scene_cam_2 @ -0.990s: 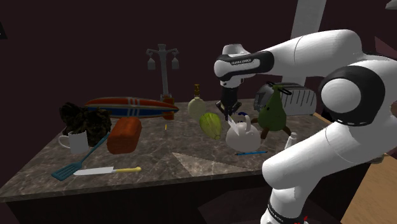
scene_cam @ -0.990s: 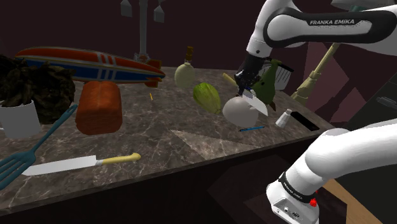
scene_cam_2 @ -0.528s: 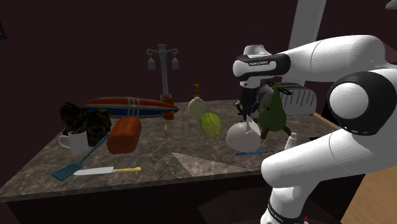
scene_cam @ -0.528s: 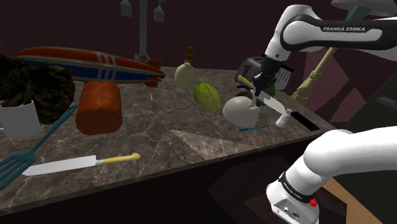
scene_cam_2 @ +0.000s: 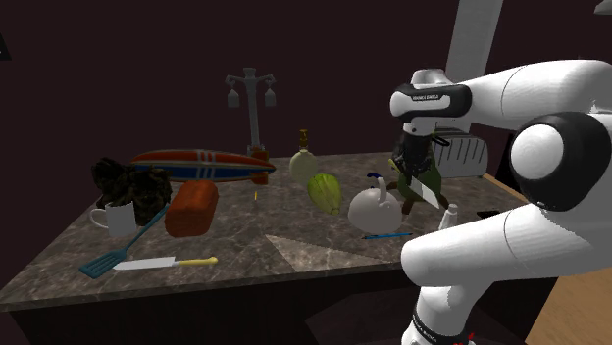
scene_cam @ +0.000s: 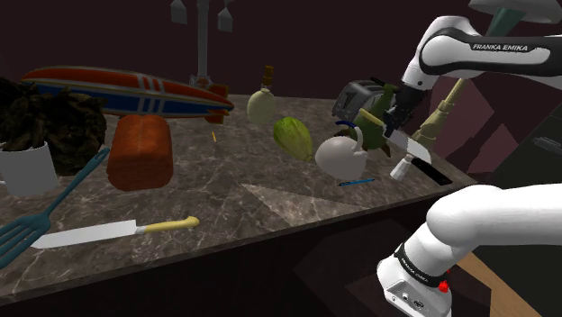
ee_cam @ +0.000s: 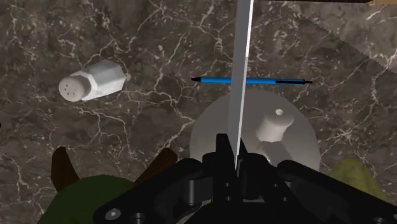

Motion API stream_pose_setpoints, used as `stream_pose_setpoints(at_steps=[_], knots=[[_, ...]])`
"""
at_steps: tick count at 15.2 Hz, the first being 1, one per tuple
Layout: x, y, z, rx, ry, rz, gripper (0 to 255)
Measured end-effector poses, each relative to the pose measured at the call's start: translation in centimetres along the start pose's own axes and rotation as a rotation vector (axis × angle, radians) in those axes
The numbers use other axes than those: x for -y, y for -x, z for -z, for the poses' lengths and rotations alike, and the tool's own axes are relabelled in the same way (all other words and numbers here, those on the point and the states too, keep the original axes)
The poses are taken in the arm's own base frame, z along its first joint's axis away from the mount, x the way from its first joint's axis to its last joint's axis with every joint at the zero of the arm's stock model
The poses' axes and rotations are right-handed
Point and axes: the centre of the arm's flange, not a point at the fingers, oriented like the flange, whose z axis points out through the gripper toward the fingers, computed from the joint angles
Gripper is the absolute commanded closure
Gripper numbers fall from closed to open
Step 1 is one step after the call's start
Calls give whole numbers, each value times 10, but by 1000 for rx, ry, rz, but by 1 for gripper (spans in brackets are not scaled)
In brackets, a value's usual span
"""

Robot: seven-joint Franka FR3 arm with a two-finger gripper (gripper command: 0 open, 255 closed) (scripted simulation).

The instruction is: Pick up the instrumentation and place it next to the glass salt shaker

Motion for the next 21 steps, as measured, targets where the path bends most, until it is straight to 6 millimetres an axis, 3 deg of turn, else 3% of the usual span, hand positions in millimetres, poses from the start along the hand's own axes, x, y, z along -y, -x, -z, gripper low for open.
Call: stream_pose_setpoints(at_steps=[21], knots=[[-277,27,-2,0,-1,0,255]])
